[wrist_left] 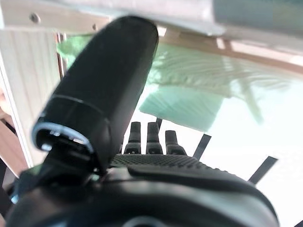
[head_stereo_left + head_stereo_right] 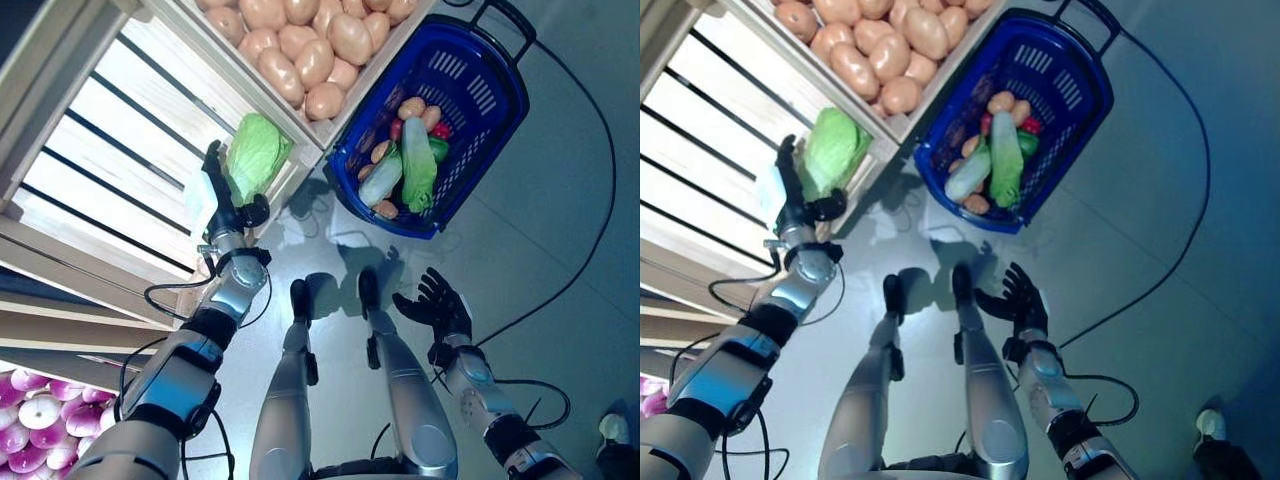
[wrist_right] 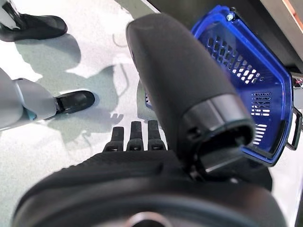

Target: Put vegetables into the basket

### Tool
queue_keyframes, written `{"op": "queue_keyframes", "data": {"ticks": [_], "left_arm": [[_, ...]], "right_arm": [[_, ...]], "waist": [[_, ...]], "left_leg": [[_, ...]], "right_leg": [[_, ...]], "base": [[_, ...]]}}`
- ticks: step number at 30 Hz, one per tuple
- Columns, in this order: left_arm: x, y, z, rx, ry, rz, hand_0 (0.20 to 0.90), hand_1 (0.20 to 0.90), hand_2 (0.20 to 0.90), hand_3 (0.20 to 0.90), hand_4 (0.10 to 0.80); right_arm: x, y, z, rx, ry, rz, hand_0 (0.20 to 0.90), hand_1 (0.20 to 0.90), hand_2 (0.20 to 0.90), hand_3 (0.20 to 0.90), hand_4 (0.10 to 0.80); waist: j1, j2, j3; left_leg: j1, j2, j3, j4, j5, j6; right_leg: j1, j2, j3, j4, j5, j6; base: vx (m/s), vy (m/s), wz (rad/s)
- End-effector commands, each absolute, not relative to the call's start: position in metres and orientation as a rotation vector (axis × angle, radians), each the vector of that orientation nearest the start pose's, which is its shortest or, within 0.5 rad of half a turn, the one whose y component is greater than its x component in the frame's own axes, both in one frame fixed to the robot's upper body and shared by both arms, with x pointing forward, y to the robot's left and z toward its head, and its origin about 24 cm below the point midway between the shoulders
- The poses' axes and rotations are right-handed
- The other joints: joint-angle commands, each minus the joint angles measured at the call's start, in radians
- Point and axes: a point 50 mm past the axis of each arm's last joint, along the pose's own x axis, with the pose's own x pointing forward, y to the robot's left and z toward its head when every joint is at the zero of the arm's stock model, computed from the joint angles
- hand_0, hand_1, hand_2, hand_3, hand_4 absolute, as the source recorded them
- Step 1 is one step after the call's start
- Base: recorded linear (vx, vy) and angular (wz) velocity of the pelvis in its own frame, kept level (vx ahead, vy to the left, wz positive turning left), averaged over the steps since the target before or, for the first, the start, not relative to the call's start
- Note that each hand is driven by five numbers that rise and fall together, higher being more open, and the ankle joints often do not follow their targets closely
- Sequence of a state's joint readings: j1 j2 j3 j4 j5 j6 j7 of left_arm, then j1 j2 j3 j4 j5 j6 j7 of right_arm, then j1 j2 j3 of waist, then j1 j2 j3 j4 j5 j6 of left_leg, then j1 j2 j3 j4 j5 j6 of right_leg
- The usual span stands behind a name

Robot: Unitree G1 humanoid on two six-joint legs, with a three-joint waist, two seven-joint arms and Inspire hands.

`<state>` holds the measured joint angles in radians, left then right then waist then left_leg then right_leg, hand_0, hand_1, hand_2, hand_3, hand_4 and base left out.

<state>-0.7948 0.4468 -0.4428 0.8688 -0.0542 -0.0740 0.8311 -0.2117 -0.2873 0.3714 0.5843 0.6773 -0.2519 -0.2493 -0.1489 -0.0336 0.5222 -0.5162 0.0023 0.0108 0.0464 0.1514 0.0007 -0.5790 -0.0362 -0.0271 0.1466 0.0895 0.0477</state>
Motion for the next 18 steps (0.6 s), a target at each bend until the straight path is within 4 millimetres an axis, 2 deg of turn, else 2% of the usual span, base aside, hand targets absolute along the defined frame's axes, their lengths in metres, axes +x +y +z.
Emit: {"op": "queue_keyframes", "data": {"ticks": [1, 5, 6, 7, 9, 14, 18], "left_arm": [[0.379, 0.231, 0.164, 0.569, -0.345, 0.783, 0.900, 0.900, 0.900, 0.900, 0.800], [0.381, 0.230, 0.166, 0.544, -0.339, 0.740, 0.900, 0.900, 0.900, 0.900, 0.800], [0.384, 0.224, 0.163, 0.499, -0.315, 0.654, 0.900, 0.900, 0.900, 0.900, 0.800], [0.384, 0.223, 0.164, 0.496, -0.313, 0.640, 0.900, 0.900, 0.900, 0.900, 0.800], [0.384, 0.215, 0.158, 0.549, -0.300, 0.593, 0.900, 0.900, 0.900, 0.900, 0.800], [0.384, 0.218, 0.155, 0.518, -0.268, 0.615, 0.900, 0.900, 0.900, 0.900, 0.800], [0.385, 0.224, 0.161, 0.505, -0.272, 0.643, 0.900, 0.900, 0.900, 0.900, 0.800]], "right_arm": [[0.266, -0.180, -0.007, 0.231, 0.149, -0.165, 0.900, 0.900, 0.900, 0.900, 0.800], [0.267, -0.179, -0.005, 0.225, 0.150, -0.161, 0.900, 0.900, 0.900, 0.900, 0.800], [0.266, -0.178, -0.006, 0.214, 0.156, -0.150, 0.900, 0.900, 0.900, 0.900, 0.800], [0.266, -0.178, -0.005, 0.213, 0.154, -0.149, 0.900, 0.900, 0.900, 0.900, 0.800], [0.268, -0.179, -0.005, 0.211, 0.154, -0.141, 0.900, 0.900, 0.900, 0.900, 0.800], [0.272, -0.177, 0.000, 0.206, 0.142, -0.129, 0.900, 0.900, 0.900, 0.900, 0.800], [0.274, -0.176, 0.003, 0.205, 0.135, -0.128, 0.900, 0.900, 0.900, 0.900, 0.800]], "waist": [[-0.008, -0.032, -0.002], [-0.011, -0.032, -0.002], [-0.013, -0.031, -0.002], [-0.014, -0.031, -0.002], [-0.013, -0.030, -0.002], [-0.013, -0.033, -0.002], [-0.014, -0.040, -0.002]], "left_leg": [[-0.100, 0.007, 0.018, 0.104, -0.017, -0.005], [-0.122, 0.007, 0.015, 0.113, -0.016, -0.005], [-0.119, 0.006, 0.019, 0.109, -0.021, -0.004], [-0.122, 0.006, 0.019, 0.109, -0.018, -0.004], [-0.127, 0.005, 0.022, 0.105, -0.018, -0.004], [-0.127, 0.004, 0.022, 0.101, -0.017, -0.003], [-0.138, 0.009, 0.024, 0.101, -0.012, -0.005]], "right_leg": [[-0.016, 0.000, 0.018, 0.047, 0.008, -0.019], [-0.044, 0.001, 0.018, 0.056, 0.010, -0.018], [-0.044, 0.002, 0.020, 0.054, 0.008, -0.016], [-0.047, 0.002, 0.019, 0.054, 0.010, -0.016], [-0.053, 0.004, 0.019, 0.050, 0.016, -0.016], [-0.054, 0.009, 0.022, 0.049, 0.016, -0.015], [-0.066, 0.011, 0.018, 0.052, 0.016, -0.016]], "base": [[0.000, 0.000, 0.00], [0.003, 0.010, 0.00], [0.000, 0.000, 0.00], [0.000, 0.000, 0.00], [0.000, 0.000, 0.00], [0.000, 0.000, 0.00], [0.000, 0.000, 0.00]]}}
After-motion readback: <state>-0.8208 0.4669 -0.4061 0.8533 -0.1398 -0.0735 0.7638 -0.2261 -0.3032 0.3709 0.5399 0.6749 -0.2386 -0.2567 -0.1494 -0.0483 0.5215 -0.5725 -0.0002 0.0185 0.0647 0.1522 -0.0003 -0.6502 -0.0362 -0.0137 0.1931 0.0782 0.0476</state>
